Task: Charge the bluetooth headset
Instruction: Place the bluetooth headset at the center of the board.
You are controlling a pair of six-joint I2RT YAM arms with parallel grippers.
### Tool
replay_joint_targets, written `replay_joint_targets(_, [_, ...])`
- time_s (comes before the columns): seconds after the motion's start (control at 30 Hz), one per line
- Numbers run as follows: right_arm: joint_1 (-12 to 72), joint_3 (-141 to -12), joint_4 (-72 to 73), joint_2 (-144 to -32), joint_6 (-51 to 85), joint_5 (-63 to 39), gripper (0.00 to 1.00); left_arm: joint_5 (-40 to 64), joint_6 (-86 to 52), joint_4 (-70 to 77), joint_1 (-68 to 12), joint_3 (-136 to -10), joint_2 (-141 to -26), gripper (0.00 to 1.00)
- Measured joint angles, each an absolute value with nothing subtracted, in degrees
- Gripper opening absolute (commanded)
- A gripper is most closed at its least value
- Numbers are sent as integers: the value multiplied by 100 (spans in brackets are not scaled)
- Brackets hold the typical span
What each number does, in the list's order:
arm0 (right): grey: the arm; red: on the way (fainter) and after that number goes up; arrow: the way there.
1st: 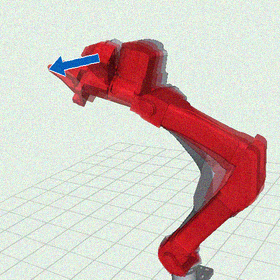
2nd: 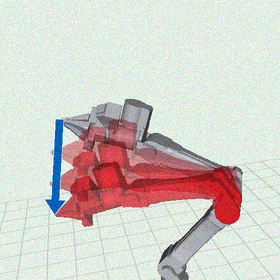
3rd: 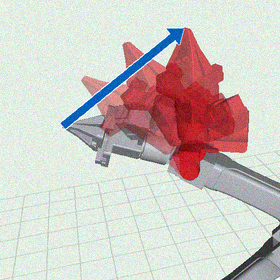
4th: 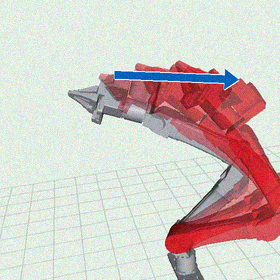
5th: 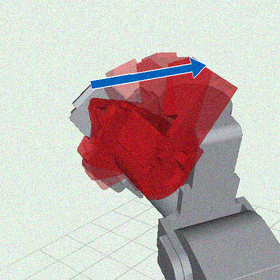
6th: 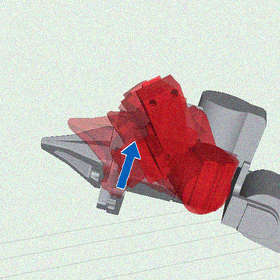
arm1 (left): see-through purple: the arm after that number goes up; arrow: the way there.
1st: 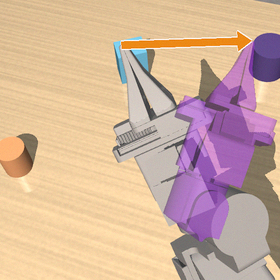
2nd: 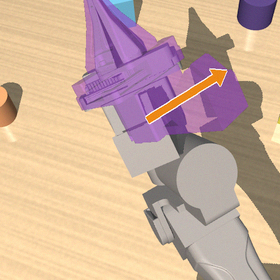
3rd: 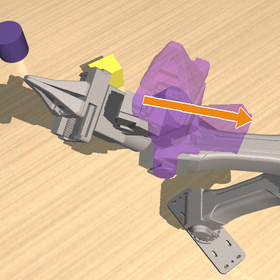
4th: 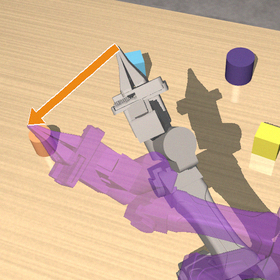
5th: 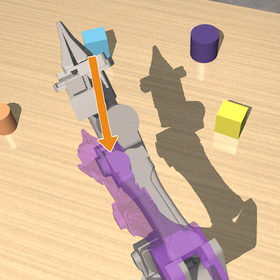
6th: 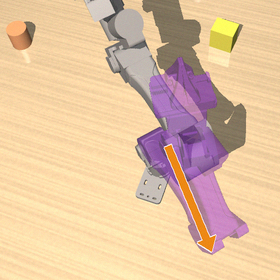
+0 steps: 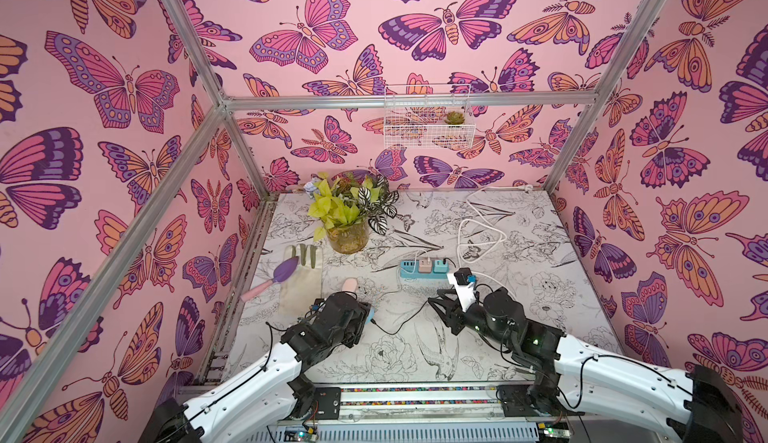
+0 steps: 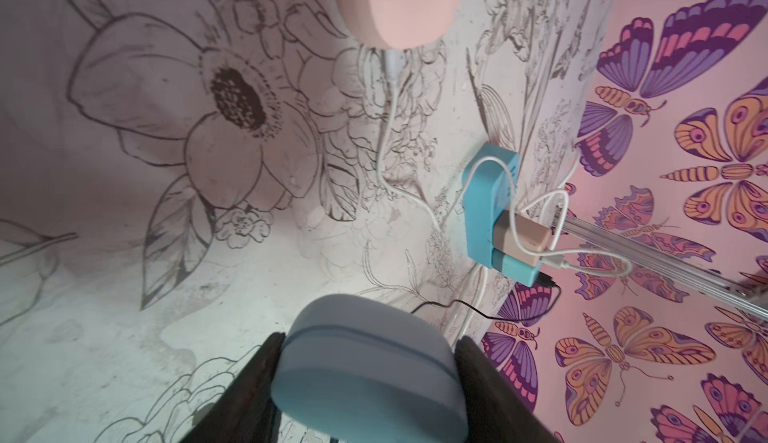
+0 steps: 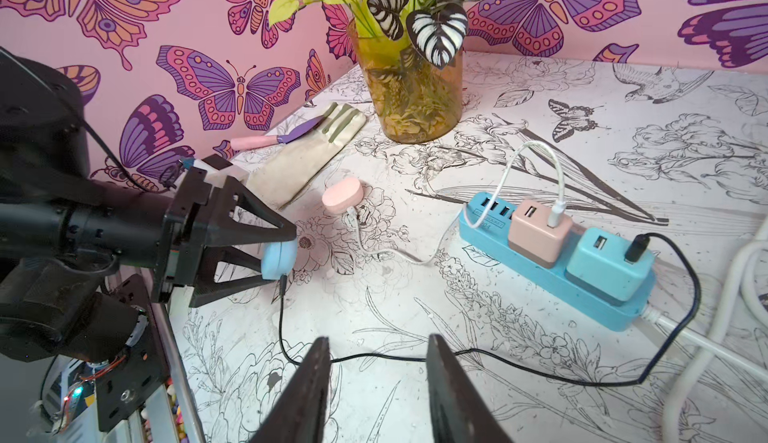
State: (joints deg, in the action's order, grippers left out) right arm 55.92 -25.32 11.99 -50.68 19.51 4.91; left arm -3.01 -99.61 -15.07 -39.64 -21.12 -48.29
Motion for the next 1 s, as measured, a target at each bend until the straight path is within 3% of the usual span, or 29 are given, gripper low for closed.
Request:
replay_joint_targets(0.2, [5592,-2523,1201,-5065,2023,489,41,-349,-10077,-1485,-3962,-2027,-5181,5])
replay_joint_targets(0.47, [5592,-2456,1201,-5065,2119,491,41,-373,-10103,-1284,-3924,-2025,-5669,42])
replay_joint_targets(0.57, [5592,-2456,1203,-5065,2119,491,41,-375,-10095,-1190,-3903,-2025,-5804,50])
replay_joint_targets(0.63, [5592,-2456,1203,-5065,2119,493,41,-384,-10060,-1155,-3892,-2025,-5881,61])
replay_joint_targets(1.0, [5592,-2447,1184,-4978,2115,537,42,-322,-9570,-891,-3857,-2206,-6211,82])
